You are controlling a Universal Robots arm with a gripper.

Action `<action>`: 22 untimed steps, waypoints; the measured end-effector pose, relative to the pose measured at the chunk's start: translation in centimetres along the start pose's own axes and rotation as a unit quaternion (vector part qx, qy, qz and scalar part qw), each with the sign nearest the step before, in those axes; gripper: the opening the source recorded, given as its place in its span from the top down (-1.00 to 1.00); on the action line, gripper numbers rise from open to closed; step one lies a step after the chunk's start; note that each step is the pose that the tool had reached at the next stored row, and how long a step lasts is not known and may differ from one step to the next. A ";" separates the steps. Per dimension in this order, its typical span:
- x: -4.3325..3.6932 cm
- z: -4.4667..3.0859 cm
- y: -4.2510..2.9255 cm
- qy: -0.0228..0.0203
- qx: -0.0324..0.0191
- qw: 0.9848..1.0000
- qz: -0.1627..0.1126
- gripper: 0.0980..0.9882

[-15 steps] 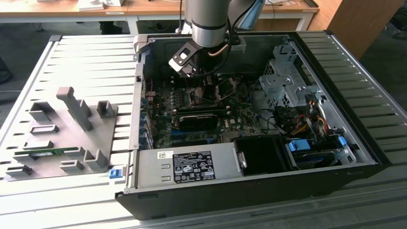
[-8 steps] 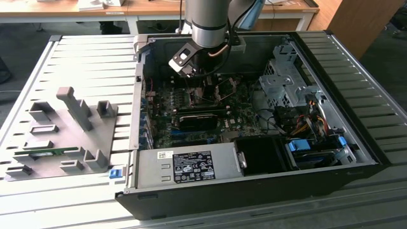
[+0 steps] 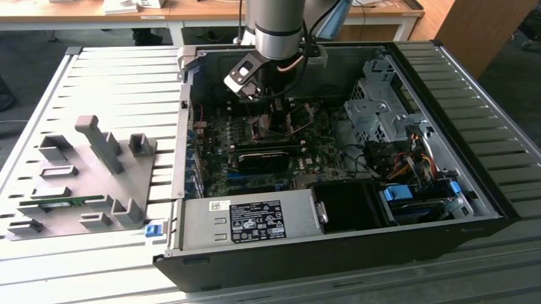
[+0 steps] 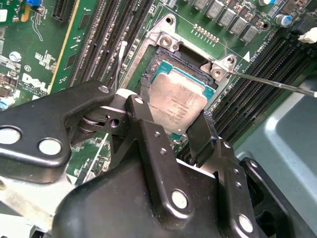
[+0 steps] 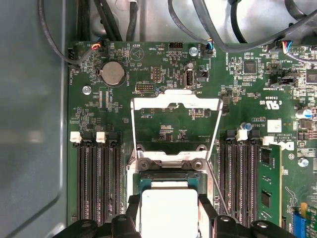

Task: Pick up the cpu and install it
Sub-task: 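Place the cpu into insertion slot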

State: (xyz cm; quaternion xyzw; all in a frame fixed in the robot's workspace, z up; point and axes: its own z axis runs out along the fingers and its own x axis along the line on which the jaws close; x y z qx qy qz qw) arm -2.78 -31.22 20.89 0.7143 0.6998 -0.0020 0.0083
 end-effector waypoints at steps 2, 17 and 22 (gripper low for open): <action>0.00 -0.14 0.00 0.000 0.000 1.000 0.000 0.00; -0.02 -1.57 0.01 0.000 0.000 1.000 0.000 0.00; -0.03 -2.23 0.02 0.000 0.000 1.000 0.000 0.00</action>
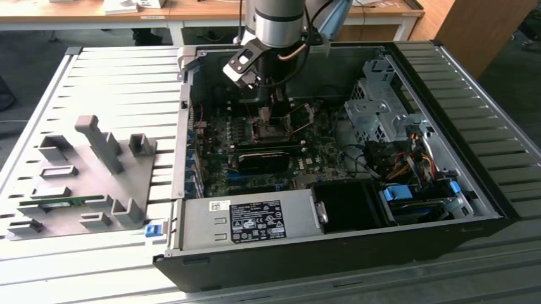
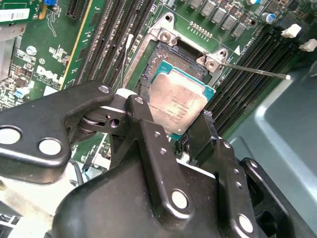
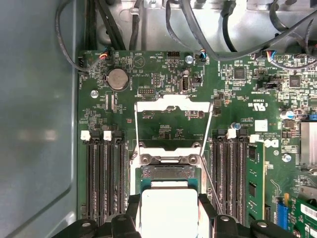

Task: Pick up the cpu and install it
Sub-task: 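Place the cpu into insertion slot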

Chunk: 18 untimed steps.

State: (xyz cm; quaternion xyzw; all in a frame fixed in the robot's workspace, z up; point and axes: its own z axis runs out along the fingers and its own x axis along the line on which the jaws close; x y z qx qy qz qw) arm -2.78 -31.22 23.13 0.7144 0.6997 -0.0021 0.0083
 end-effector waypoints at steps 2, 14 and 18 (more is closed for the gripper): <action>0.00 -0.18 0.00 0.000 0.000 1.000 0.000 0.00; -0.01 -1.14 0.01 0.000 0.000 1.000 0.000 0.00; -0.02 -1.40 0.01 0.000 0.000 1.000 0.000 0.00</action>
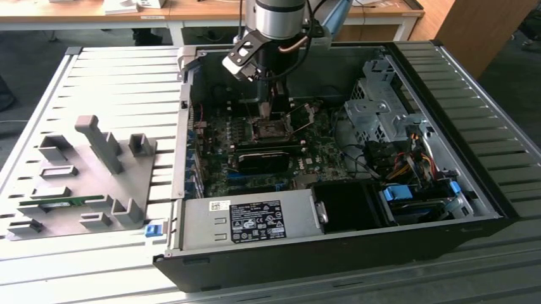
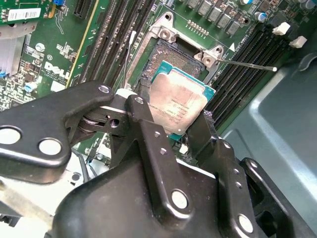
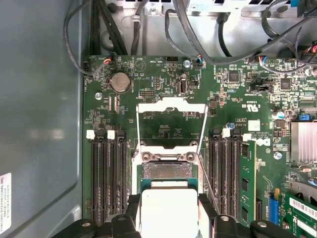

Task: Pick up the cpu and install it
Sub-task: 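Place the cpu into insertion slot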

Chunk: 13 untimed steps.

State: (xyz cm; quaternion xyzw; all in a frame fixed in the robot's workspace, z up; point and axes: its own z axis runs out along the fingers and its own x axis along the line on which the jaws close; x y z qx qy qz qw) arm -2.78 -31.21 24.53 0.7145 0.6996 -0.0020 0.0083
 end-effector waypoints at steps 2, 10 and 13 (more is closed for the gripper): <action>0.00 -0.14 0.00 0.000 0.000 1.000 0.000 0.00; 0.00 -0.20 0.00 0.000 0.000 1.000 0.000 0.00; 0.00 0.07 0.00 0.000 0.000 1.000 0.000 0.00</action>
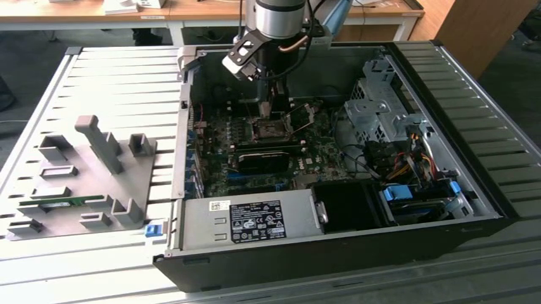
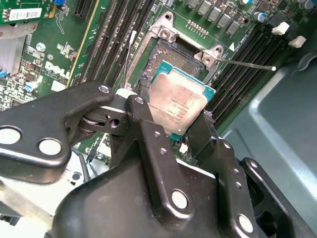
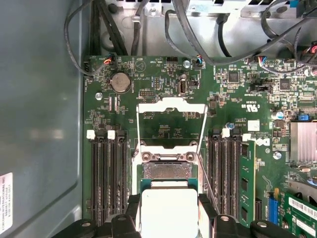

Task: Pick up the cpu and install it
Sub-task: 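Place the cpu into insertion slot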

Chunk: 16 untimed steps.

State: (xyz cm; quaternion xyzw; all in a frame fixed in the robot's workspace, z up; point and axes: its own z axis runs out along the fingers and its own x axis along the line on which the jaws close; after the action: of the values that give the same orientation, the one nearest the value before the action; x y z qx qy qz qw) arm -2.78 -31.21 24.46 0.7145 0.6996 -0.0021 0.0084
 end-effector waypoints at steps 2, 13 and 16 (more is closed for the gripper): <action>0.00 0.28 0.00 0.000 0.000 1.000 0.000 0.00; 0.02 1.44 -0.01 0.000 0.000 1.000 0.000 0.00; 0.02 1.59 -0.01 0.000 0.000 1.000 0.000 0.00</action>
State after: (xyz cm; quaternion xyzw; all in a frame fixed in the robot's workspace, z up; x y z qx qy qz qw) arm -2.78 -31.21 22.87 0.7145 0.6996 -0.0020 0.0081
